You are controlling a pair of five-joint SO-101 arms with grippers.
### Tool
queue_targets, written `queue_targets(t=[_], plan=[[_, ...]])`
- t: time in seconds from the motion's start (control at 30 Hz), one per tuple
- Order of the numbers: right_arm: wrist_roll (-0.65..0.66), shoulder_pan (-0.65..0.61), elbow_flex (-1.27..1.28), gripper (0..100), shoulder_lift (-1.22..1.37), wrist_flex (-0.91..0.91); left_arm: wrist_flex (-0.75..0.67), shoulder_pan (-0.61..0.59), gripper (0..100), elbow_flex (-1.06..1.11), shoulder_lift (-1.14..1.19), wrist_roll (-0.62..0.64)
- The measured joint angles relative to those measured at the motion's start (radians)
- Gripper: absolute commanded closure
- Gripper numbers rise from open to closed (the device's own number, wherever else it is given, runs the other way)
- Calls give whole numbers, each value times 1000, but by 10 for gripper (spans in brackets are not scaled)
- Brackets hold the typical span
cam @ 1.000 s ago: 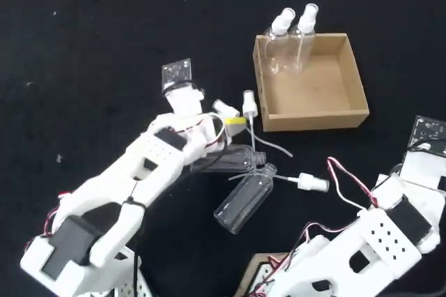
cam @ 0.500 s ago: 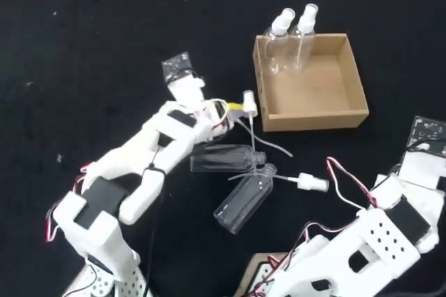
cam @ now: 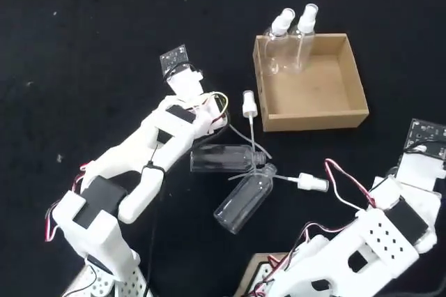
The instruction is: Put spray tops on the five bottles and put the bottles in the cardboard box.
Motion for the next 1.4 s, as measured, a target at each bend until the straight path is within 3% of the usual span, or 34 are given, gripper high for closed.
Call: queue_targets(t=[0.43,0.67,1.13,1.33,1.4], plan=[[0,0,14,987,0,0,0,-3,906,-3,0,2],[0,0,43,987,0,0,3,-37,720,-2,0,2],[6,0,49,987,0,0,-38,-60,746,-49,129,110],[6,0,49,987,0,0,2,-60,966,-78,137,115],[6,0,49,987,0,0,2,-60,959,-78,137,117]])
